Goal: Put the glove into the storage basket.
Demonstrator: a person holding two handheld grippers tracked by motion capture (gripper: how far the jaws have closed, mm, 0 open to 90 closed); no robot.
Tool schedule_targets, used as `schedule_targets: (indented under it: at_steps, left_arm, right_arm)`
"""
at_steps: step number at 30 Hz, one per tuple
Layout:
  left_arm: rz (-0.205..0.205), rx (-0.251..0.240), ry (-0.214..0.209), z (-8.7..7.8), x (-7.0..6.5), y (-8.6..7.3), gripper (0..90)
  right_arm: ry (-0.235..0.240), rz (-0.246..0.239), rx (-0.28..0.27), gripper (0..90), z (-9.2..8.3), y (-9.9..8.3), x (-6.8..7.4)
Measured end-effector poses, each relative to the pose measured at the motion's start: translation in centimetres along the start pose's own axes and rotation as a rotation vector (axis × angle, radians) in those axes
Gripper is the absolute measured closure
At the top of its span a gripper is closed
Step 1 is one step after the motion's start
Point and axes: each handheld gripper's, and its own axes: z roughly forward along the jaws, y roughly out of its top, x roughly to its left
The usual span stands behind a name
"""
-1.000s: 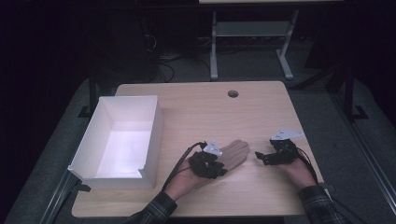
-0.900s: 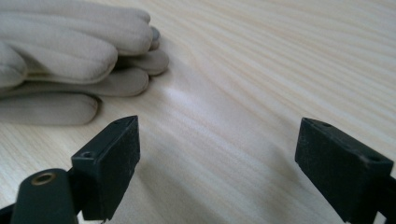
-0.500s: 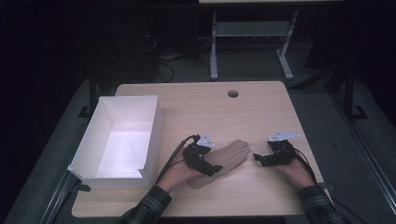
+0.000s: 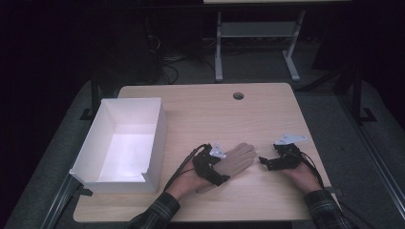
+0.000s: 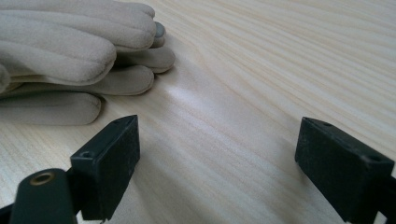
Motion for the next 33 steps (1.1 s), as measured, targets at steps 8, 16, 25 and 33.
schedule_targets:
  at_steps: [8, 16, 25, 33]
  left_arm:
    - [0.008, -0.008, -0.042, -0.4, -0.5, 0.1, 45.3]
    - [-0.008, 0.010, -0.071, -0.6, -0.5, 0.4, 68.0]
    - [-0.100, -0.030, -0.084, -2.0, 0.1, 0.9, 69.3]
    - [-0.148, -0.090, -0.051, -4.4, 0.7, 2.2, 69.2]
  right_arm:
    - [-0.002, 0.002, 0.000, 13.5, 0.0, 0.0, 0.0]
    - [-0.002, 0.002, 0.000, 13.4, 0.0, 0.0, 0.0]
    - [-0.004, 0.002, -0.001, 13.2, 0.0, 0.0, 0.0]
    - [-0.004, 0.002, -0.001, 13.3, 0.0, 0.0, 0.0]
